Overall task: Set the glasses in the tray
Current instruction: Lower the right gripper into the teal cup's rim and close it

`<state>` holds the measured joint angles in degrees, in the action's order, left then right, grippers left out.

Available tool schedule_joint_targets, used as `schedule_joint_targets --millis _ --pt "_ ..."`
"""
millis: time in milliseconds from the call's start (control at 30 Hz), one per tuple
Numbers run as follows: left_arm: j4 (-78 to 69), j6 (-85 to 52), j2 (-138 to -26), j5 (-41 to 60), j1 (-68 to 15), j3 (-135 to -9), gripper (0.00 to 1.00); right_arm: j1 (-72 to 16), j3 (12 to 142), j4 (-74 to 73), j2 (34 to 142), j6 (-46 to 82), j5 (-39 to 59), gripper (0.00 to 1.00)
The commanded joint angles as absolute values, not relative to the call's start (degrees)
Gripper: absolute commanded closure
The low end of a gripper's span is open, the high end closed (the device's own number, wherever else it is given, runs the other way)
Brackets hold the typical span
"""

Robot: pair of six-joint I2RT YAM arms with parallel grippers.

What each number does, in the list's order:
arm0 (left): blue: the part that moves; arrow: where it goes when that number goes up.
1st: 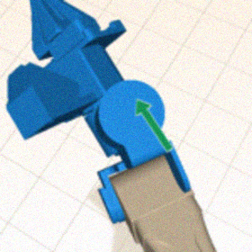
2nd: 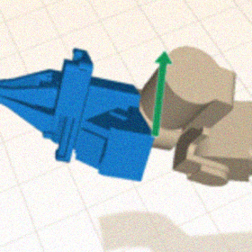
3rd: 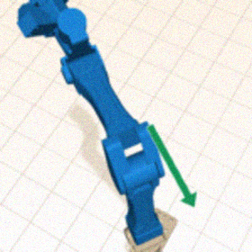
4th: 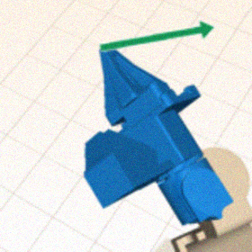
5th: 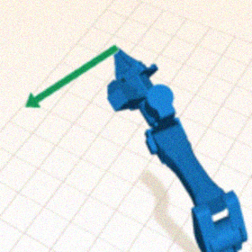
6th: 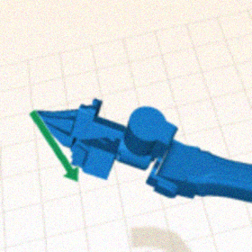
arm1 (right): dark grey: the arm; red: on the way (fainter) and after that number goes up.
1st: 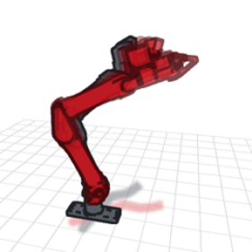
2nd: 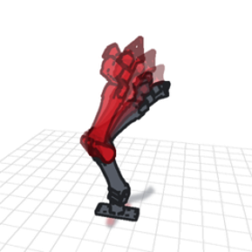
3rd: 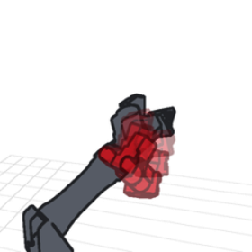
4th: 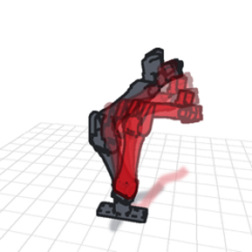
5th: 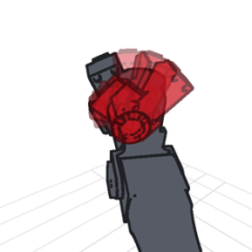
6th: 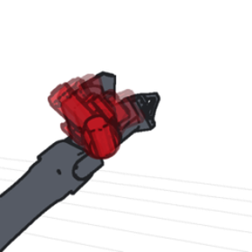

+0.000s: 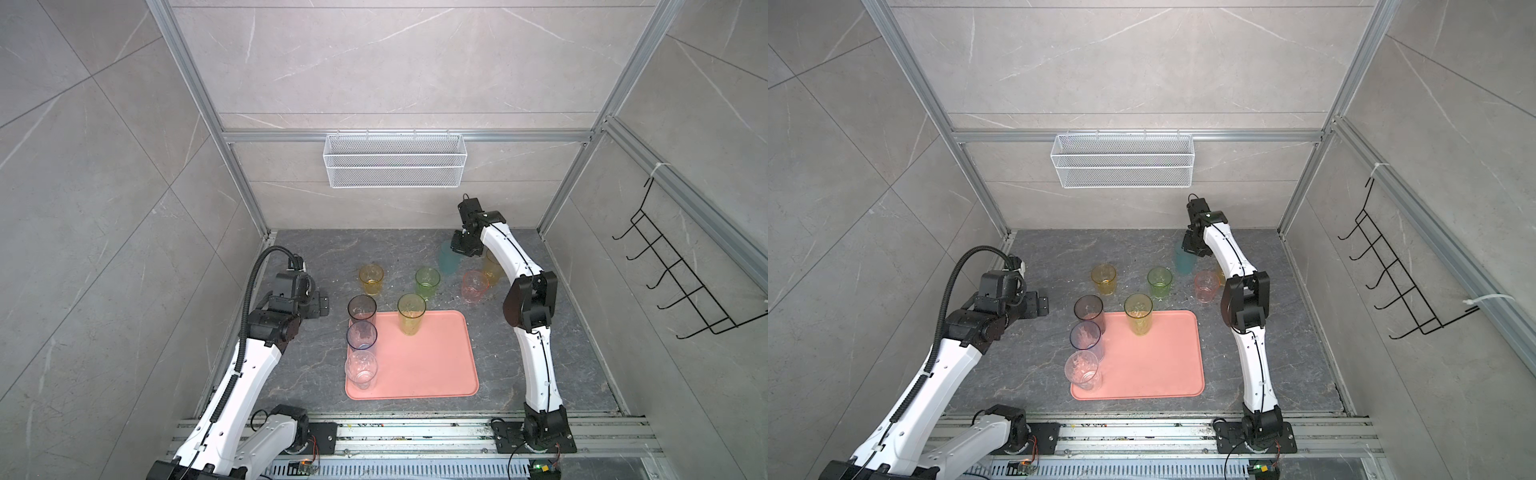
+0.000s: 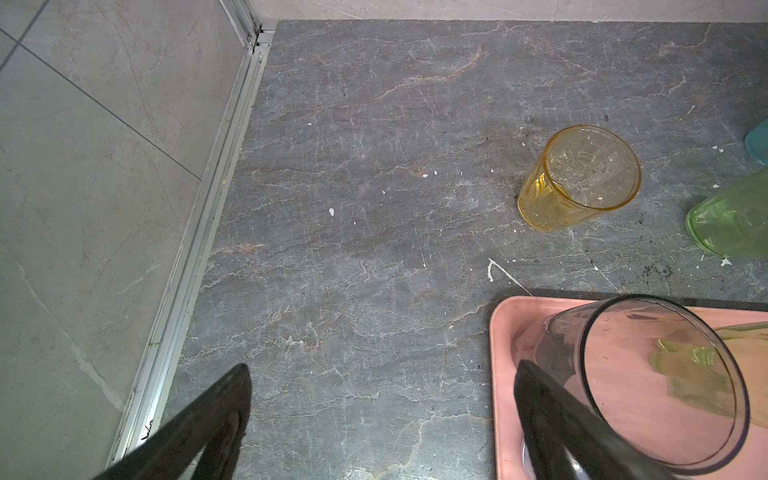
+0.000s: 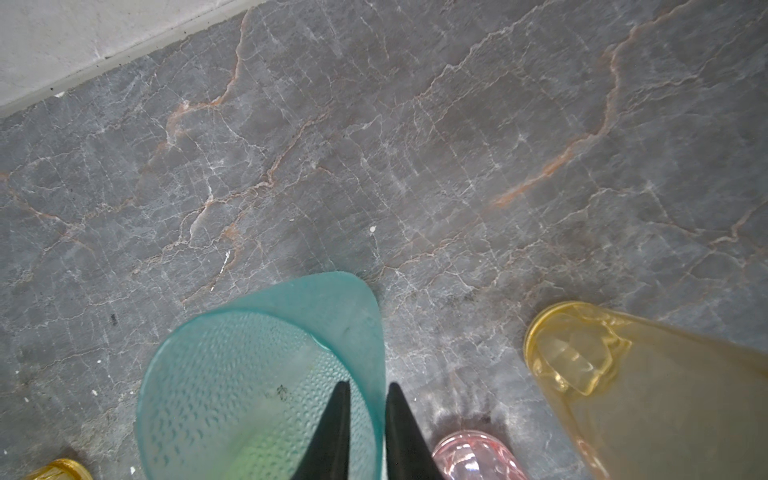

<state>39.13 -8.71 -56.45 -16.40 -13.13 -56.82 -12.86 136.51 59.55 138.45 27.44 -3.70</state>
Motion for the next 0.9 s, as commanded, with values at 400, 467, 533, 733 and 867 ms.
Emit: schedule_joint_targets --millis 400,467,533,733,867 --pt "38.2 -7.4 -55.4 -17.0 -12.8 -56.9 0.01 -13.1 138.3 61.7 139.3 26.7 -3.3 0.93" --pt "38.2 -7.4 -55.4 -17.0 -12.8 -56.9 0.01 -13.1 138.6 62.0 139.1 26.6 -3.7 0.94" --pt "38.2 -7.4 -55.4 -16.9 -12.8 -56.9 0.01 -13.3 139.0 62.5 138.7 26.4 -3.9 0.98" --pt "38.2 -7.5 -55.2 -16.8 -12.8 -56.9 0.01 -14.1 139.2 63.2 136.6 25.5 -4.5 1.00" --pt "38.2 -7.5 -55.1 -16.7 -12.8 -56.9 0.01 -15.0 139.3 64.0 134.2 24.7 -5.3 1.00"
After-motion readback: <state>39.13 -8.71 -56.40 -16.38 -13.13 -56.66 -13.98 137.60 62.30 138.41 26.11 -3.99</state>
